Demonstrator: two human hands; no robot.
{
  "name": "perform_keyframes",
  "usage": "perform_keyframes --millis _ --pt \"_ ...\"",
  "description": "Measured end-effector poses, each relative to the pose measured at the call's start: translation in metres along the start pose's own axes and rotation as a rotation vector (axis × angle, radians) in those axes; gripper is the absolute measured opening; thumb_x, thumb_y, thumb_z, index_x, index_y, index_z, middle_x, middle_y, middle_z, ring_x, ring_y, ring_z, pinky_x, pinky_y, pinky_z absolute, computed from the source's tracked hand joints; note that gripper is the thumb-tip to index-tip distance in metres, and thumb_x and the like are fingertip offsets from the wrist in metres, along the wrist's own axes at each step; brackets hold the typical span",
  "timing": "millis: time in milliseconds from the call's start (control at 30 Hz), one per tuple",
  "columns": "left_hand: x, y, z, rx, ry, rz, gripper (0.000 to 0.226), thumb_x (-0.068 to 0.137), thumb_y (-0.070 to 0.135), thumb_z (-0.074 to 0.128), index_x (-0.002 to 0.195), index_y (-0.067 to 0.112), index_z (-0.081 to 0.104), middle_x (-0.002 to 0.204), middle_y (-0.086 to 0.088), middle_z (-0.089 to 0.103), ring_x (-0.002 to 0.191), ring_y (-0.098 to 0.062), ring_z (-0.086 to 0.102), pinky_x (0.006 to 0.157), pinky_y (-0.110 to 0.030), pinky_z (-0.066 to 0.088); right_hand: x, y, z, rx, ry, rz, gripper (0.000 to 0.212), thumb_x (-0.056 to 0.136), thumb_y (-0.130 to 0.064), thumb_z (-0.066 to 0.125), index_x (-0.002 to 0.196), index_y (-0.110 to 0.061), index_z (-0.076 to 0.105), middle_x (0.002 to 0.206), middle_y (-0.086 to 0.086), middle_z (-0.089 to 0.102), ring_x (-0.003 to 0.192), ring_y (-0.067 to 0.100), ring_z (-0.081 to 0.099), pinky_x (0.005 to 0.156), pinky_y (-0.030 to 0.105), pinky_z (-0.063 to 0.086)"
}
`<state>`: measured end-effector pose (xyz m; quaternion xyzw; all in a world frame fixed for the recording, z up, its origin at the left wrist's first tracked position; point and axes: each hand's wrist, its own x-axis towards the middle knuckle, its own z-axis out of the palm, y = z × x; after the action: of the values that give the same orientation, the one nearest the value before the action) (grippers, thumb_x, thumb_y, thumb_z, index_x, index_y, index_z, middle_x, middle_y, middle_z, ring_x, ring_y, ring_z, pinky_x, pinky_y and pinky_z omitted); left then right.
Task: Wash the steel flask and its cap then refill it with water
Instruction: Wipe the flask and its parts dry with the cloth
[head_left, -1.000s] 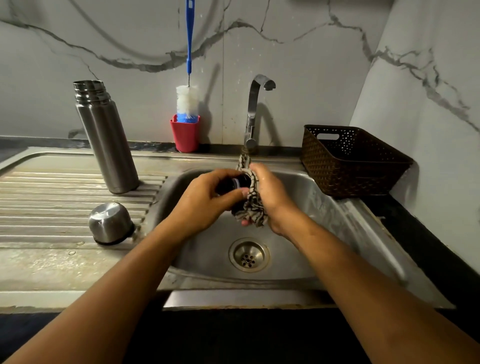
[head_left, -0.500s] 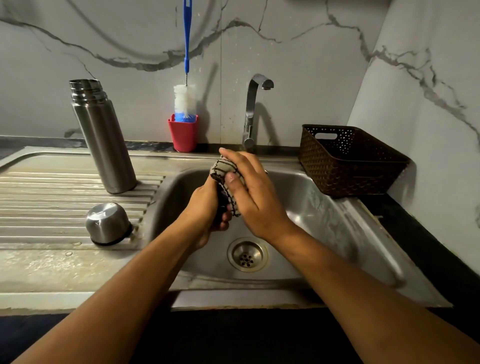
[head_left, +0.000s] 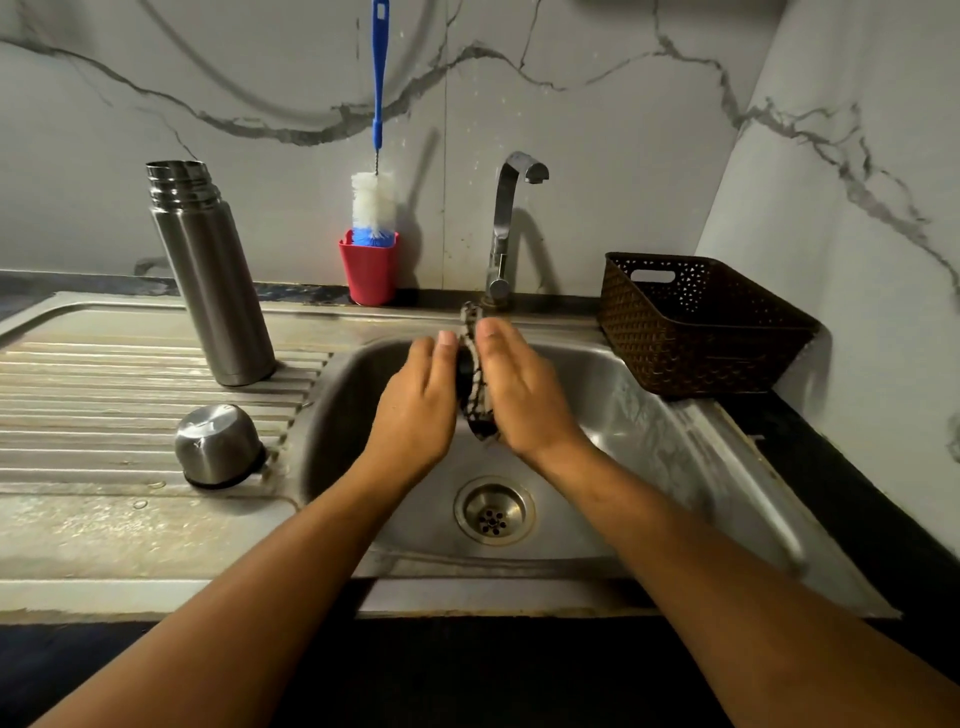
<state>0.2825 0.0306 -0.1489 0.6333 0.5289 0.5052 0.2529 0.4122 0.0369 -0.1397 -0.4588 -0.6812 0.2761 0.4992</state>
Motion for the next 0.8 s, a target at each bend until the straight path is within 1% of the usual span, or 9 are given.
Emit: perform_keyframes --millis 67,167,233,300,433,500,600,700,800 --pt "0.000 0.004 0.001 -0.316 -0.067 -0.340 0.049 0.110 0.051 0.030 0.113 0.019 0.066 0.092 -0.002 0.072 0.082 -0.023 0.069 0.072 -0.042 0.057 -0.003 0.004 0.000 -0.135 -0.078 -0.285 0.037 0.109 -0.042 0.040 0.141 -0.028 0.055 0.130 -0.005 0.059 0.116 0.009 0.061 0.098 0.040 0.054" --pt "-0.005 0.008 -0.005 -0.484 -0.229 -0.562 0.045 0.109 0.040 0.030 0.080 0.017 0.056 0.060 -0.001 0.049 0.048 -0.013 0.039 0.045 -0.025 0.028 -0.003 0.008 -0.001 -0.218 -0.189 -0.398 0.045 0.107 -0.037 0.045 0.151 -0.029 0.047 0.140 -0.006 0.046 0.126 0.011 0.052 0.102 0.036 0.051" --pt "-0.002 0.003 -0.006 -0.344 -0.143 -0.384 0.041 0.111 0.032 0.031 0.087 0.015 0.060 0.068 -0.003 0.055 0.054 -0.014 0.045 0.046 -0.026 0.034 -0.003 0.005 0.004 -0.143 -0.144 -0.371 0.040 0.108 -0.035 0.044 0.147 -0.026 0.052 0.137 -0.005 0.051 0.125 0.009 0.054 0.103 0.031 0.050" --pt "0.002 -0.003 -0.009 -0.037 -0.041 -0.055 0.039 0.111 0.039 0.031 0.105 0.017 0.062 0.088 0.001 0.067 0.076 -0.016 0.063 0.065 -0.031 0.052 -0.001 -0.001 0.009 -0.032 -0.018 -0.210 0.034 0.110 -0.037 0.040 0.133 -0.024 0.061 0.125 -0.003 0.064 0.116 0.009 0.061 0.094 0.026 0.051" --pt "-0.003 -0.006 -0.004 0.342 -0.090 0.238 0.027 0.109 0.048 0.035 0.113 0.024 0.047 0.084 0.004 0.068 0.077 -0.015 0.068 0.067 -0.043 0.053 0.004 -0.006 -0.001 0.306 -0.034 0.454 0.052 0.108 -0.057 0.034 0.120 -0.021 0.070 0.102 0.011 0.076 0.085 0.029 0.075 0.053 0.030 0.054" --pt "-0.001 -0.007 0.000 0.271 -0.085 0.146 0.032 0.110 0.049 0.031 0.120 0.024 0.050 0.094 0.006 0.068 0.088 -0.014 0.067 0.074 -0.039 0.050 0.003 -0.002 -0.002 0.187 0.016 0.268 0.044 0.109 -0.050 0.037 0.121 -0.020 0.068 0.105 0.006 0.075 0.093 0.020 0.073 0.067 0.032 0.056" --pt "0.002 0.001 0.005 -0.197 -0.039 -0.101 0.043 0.113 0.044 0.028 0.120 0.022 0.065 0.111 -0.002 0.073 0.104 -0.014 0.067 0.089 -0.035 0.053 -0.001 0.004 -0.001 -0.076 -0.010 -0.244 0.035 0.109 -0.037 0.044 0.139 -0.023 0.056 0.130 -0.003 0.062 0.117 0.006 0.060 0.098 0.028 0.050" --pt "0.000 0.008 0.002 -0.567 -0.018 -0.477 0.048 0.111 0.043 0.033 0.086 0.027 0.070 0.071 -0.002 0.069 0.074 -0.020 0.062 0.066 -0.035 0.049 -0.002 0.006 0.000 -0.219 -0.137 -0.426 0.045 0.108 -0.030 0.047 0.153 -0.024 0.045 0.143 -0.004 0.048 0.126 0.009 0.053 0.103 0.030 0.048" --pt "0.000 0.002 -0.003 -0.237 -0.019 -0.228 0.039 0.111 0.033 0.033 0.096 0.021 0.067 0.084 -0.005 0.067 0.073 -0.023 0.060 0.062 -0.034 0.045 -0.002 0.003 0.006 -0.183 -0.094 -0.345 0.040 0.108 -0.034 0.043 0.147 -0.026 0.051 0.138 -0.004 0.057 0.121 0.008 0.058 0.101 0.031 0.051"
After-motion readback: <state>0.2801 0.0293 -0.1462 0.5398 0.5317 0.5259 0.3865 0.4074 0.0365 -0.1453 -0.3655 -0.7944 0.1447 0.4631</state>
